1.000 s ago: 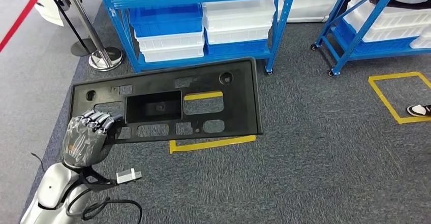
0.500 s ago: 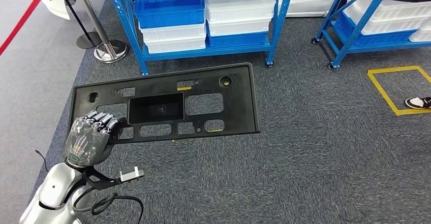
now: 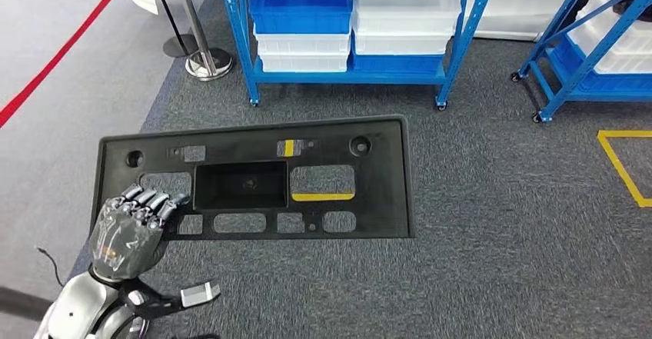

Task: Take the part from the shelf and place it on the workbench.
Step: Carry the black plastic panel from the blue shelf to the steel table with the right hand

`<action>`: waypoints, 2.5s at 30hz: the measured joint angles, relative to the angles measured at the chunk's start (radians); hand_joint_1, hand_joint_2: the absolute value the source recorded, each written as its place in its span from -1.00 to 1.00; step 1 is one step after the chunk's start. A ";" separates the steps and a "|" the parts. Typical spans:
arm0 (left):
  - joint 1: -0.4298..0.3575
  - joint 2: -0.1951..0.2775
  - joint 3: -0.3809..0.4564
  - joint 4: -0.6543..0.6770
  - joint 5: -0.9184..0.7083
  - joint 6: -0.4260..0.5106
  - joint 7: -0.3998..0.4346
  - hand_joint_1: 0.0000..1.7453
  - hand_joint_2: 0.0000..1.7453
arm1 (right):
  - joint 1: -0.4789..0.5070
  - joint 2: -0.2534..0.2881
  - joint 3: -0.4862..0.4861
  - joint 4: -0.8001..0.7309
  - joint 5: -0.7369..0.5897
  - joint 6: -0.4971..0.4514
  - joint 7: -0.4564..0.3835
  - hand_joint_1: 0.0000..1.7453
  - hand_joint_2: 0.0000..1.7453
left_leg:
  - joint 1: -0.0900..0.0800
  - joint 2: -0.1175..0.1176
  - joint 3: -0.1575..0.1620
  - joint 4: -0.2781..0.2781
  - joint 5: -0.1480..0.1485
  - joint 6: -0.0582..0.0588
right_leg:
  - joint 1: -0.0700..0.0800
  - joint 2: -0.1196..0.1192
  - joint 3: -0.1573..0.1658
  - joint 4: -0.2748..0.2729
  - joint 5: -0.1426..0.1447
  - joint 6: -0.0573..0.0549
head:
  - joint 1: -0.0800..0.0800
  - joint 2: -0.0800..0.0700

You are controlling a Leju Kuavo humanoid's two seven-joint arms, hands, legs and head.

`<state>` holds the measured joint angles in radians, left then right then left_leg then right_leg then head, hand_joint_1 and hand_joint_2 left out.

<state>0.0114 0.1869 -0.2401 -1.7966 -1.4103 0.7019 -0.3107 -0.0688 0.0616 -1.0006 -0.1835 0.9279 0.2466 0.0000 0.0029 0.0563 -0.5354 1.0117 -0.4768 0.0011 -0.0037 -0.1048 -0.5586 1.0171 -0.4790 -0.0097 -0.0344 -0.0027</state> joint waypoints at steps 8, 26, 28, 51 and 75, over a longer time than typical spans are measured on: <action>0.054 -0.018 -0.008 -0.041 0.000 0.000 0.024 1.00 1.00 | 0.012 -0.013 0.013 0.000 0.014 0.002 0.000 -1.00 -1.00 | 0.008 -0.084 -0.035 -0.014 0.039 0.032 | -0.010 0.100 -0.105 0.262 -0.150 0.025 | 0.000 0.000; 0.104 -0.047 0.091 -0.096 0.208 0.000 -0.153 1.00 1.00 | 0.015 0.052 0.032 0.002 0.043 -0.058 -0.019 -1.00 -1.00 | 0.008 -0.031 -0.088 0.132 -0.015 -0.023 | -0.007 0.027 0.024 -0.006 -0.024 -0.019 | 0.000 0.000; 0.098 -0.049 0.098 -0.092 0.228 0.000 -0.158 1.00 1.00 | 0.015 0.056 0.032 0.002 0.043 -0.055 -0.018 -1.00 -1.00 | 0.000 0.008 -0.031 0.023 0.014 -0.010 | -0.002 0.006 0.025 -0.003 -0.027 -0.013 | 0.000 0.000; -0.169 0.095 -0.153 0.025 0.053 -0.081 0.218 1.00 1.00 | -0.034 -0.071 0.075 0.000 0.056 0.027 -0.078 -1.00 -1.00 | 0.006 -0.080 -0.142 0.152 -0.026 -0.023 | -0.010 0.110 0.003 -0.004 -0.005 -0.019 | 0.000 0.000; -0.241 0.155 -0.179 0.082 0.153 -0.161 0.137 1.00 1.00 | 0.006 -0.010 -0.003 0.000 0.001 -0.019 -0.082 -1.00 -1.00 | 0.005 -0.150 -0.062 0.017 0.040 0.009 | -0.023 0.162 -0.027 0.035 -0.003 0.022 | 0.000 0.000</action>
<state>-0.2294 0.3422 -0.4191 -1.7149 -1.2572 0.5410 -0.1741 -0.0625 0.0512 -1.0033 -0.1833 0.9287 0.2278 -0.0821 0.0076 -0.0939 -0.5979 1.0288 -0.4373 0.0098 -0.0270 0.0575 -0.5858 1.0521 -0.4818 0.0120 -0.0345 -0.0027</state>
